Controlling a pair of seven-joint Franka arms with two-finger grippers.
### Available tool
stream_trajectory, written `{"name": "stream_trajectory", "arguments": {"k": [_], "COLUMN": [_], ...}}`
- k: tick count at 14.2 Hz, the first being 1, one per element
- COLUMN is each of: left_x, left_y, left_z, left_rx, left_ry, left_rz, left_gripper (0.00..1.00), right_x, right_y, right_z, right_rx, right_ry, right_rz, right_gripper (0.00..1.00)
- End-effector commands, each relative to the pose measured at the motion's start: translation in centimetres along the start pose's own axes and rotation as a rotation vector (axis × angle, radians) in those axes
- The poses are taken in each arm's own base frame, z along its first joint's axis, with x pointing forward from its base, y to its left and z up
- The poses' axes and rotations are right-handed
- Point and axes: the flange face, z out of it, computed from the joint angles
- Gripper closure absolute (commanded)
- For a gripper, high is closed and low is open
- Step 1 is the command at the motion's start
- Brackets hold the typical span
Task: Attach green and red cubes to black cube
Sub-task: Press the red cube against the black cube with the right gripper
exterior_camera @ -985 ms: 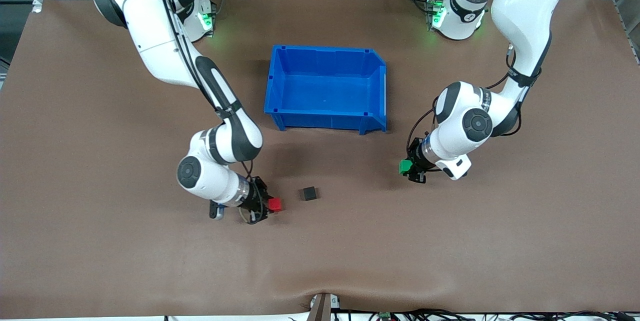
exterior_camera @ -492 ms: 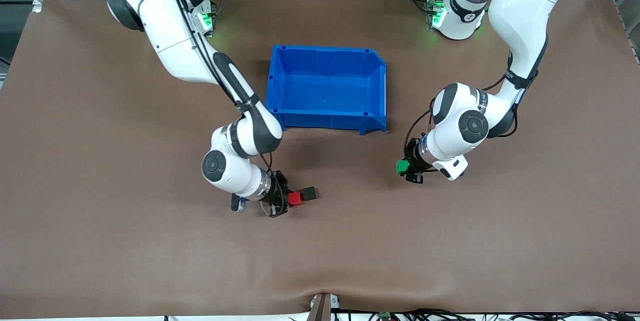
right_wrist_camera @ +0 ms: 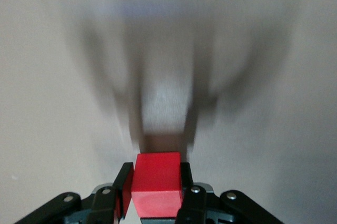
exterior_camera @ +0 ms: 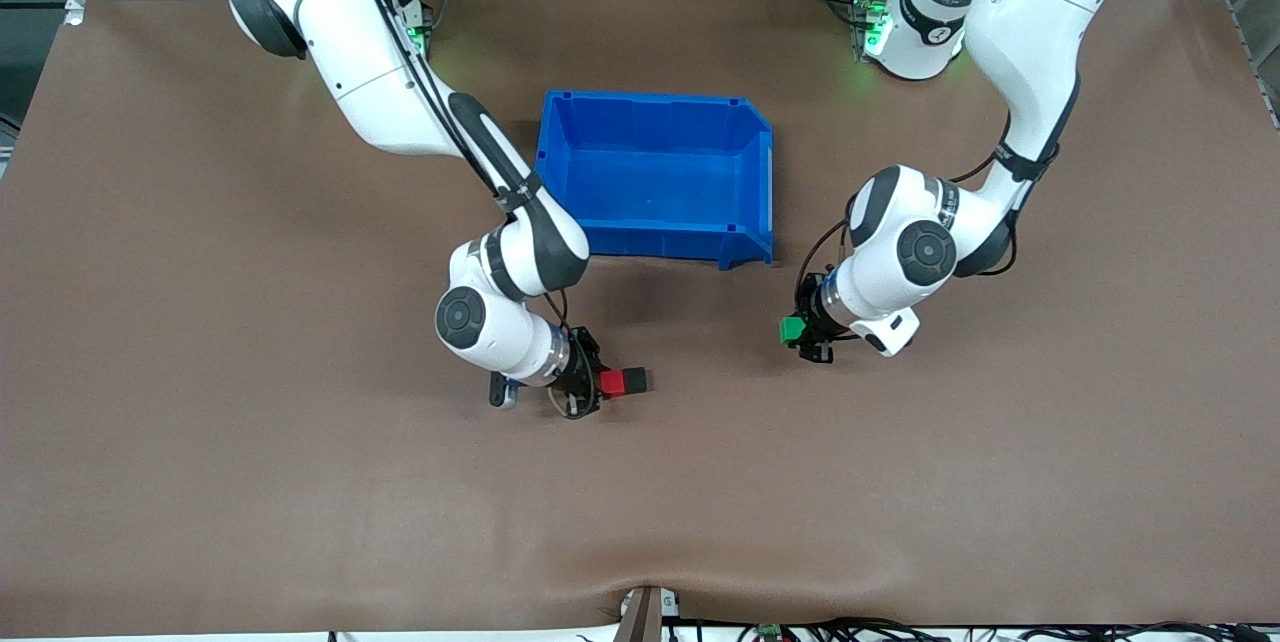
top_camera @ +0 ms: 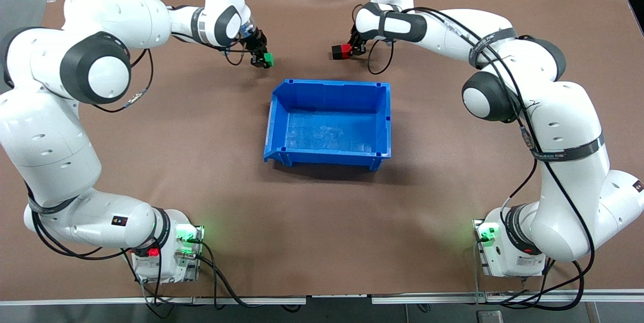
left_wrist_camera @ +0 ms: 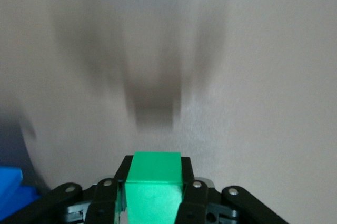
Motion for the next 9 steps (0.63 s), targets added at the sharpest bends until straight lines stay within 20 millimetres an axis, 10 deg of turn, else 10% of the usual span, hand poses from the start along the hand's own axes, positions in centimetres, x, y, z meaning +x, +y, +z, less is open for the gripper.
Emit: {"name": "stream_trajectory", "arguments": {"k": [1,4,6,9], "left_x": [-4.0,-4.8,-5.5,-5.7], "left_y": [1.0,1.5,1.3,1.0], "left_z": [1.0,1.6,2.2,3.2], "left_rx": [0.005,0.004,0.01,0.023], "left_ry": [-0.044,-0.054,-0.055,-0.052], "left_rz": [-0.066,-0.115,-0.117,-0.12], "left_gripper": [1.0,1.0,1.0,1.0], "right_x": [-2.3,-1.8,-1.5,0.1], "right_y": [0.4,0.0,-0.9,-2.4], "right_z": [0.5,0.0,-1.6,-5.5], "right_rx": [0.04,0.047,0.058,-0.01], "right_ry": [-0.027,-0.021,-0.02,0.051], "right_rz": [0.034,0.03,0.03,-0.064], "right_gripper": [1.0,0.19,0.0,0.0]}}
